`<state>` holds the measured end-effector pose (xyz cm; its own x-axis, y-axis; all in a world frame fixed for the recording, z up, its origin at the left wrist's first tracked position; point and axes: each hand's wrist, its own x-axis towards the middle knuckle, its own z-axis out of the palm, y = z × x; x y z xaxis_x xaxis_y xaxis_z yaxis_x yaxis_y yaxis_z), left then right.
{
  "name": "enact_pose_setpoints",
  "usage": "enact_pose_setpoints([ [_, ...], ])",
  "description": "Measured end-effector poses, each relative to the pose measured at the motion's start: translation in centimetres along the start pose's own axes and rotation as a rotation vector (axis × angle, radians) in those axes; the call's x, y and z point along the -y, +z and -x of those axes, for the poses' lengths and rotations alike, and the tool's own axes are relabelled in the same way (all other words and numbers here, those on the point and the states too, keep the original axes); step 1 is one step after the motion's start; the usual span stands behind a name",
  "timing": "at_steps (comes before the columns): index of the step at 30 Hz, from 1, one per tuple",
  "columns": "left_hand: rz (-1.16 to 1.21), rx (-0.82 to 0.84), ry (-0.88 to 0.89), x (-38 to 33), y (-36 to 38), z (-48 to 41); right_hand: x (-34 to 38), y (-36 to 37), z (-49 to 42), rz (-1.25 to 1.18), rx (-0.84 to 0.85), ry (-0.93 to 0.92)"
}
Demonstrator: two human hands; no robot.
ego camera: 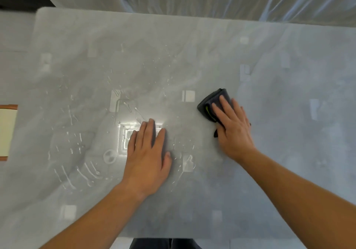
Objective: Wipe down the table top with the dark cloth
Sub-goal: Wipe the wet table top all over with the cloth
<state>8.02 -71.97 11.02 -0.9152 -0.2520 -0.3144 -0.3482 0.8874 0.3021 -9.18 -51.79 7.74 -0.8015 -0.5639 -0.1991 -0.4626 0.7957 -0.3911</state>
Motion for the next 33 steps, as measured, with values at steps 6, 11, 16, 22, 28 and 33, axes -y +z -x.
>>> enact_pose_setpoints([
  [6, -0.024, 0.049, -0.03, 0.3, 1.4, 4.1, 4.0, 3.4, 7.5, 0.069, 0.022, -0.119],
  [11, -0.044, 0.085, -0.044, 0.5, 2.2, 4.6, 0.8, 2.9, 7.7, 0.131, 0.066, -0.27],
  [16, -0.03, 0.106, -0.056, 0.3, 2.3, 4.5, 1.6, 2.1, 6.6, 0.02, -0.056, 0.114],
  [22, 0.071, 0.086, -0.037, 1.0, 2.3, 5.0, 3.8, 5.7, 14.5, 0.132, 0.063, -0.247],
  [28, 0.056, 0.045, 0.043, 3.4, 3.1, 8.6, 3.1, 4.4, 12.3, 0.02, -0.056, 0.07],
  [33, -0.012, 0.051, 0.071, 5.2, 3.9, 11.5, 7.5, 7.0, 16.3, -0.027, -0.117, 0.173],
])
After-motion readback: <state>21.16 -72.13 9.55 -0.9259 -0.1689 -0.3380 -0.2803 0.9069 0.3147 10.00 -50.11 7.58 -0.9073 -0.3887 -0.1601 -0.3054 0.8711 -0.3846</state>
